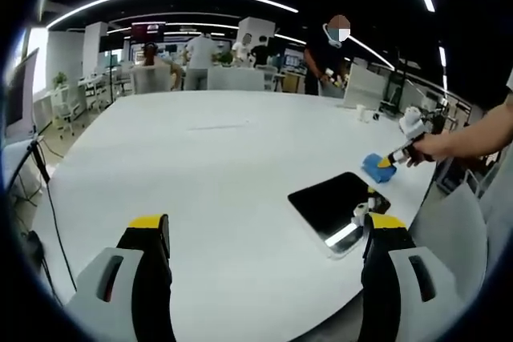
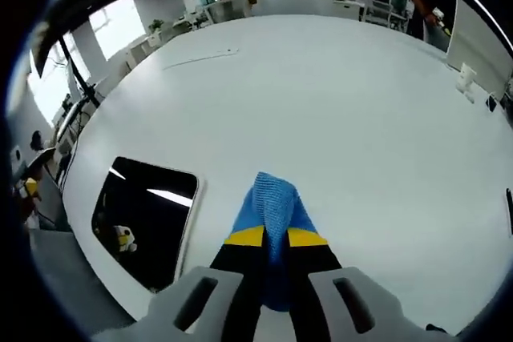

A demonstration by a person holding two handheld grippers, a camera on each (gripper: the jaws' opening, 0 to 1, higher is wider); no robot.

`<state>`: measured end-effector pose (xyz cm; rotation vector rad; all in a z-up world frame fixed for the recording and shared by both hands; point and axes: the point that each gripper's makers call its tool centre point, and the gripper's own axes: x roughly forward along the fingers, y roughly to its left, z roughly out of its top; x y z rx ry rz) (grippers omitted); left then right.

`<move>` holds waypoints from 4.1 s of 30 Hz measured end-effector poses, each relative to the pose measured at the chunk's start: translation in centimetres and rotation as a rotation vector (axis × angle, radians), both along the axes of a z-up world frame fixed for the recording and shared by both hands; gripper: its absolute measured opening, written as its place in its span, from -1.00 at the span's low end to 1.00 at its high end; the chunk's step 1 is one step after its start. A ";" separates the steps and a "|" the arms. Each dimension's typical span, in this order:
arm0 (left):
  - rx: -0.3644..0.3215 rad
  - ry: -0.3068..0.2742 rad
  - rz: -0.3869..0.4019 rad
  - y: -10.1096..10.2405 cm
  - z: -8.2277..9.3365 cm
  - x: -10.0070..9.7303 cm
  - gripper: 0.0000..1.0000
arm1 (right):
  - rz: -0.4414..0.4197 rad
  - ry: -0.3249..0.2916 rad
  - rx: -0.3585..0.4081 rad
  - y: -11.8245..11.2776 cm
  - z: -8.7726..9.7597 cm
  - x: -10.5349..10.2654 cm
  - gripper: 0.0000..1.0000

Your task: Wipe the mirror surface with the cleaning cloth until all visible marks leave the cleaned area.

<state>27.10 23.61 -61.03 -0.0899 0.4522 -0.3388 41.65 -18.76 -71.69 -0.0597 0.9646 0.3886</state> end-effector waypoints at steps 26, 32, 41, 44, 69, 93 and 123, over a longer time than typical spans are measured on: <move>0.009 -0.015 0.034 -0.6 -1.1 -0.6 0.98 | 0.033 0.098 0.105 9.5 -1.5 0.2 -0.94; 0.019 -0.006 0.009 -1.4 -1.4 -0.4 0.98 | 0.032 0.078 0.077 10.2 -1.5 -0.3 -0.94; 0.016 -0.002 -0.003 -1.9 -2.0 -0.4 0.98 | 0.035 0.100 0.038 10.9 -1.7 0.3 -0.97; 0.010 -0.001 -0.008 -2.1 -2.0 -0.4 0.98 | 0.029 0.140 0.086 12.4 -1.9 -0.1 -0.97; -0.020 0.014 -0.019 -4.6 -3.2 -1.5 0.98 | 0.215 0.141 0.062 24.4 -1.5 -2.3 -0.97; 0.029 0.024 -0.063 -5.7 -4.2 -2.5 0.98 | 0.257 0.196 0.142 29.2 -1.4 -3.2 -0.97; 0.088 -0.001 -0.019 -4.3 -4.1 -2.1 0.94 | 0.278 0.217 0.088 28.7 -1.6 -6.2 -0.97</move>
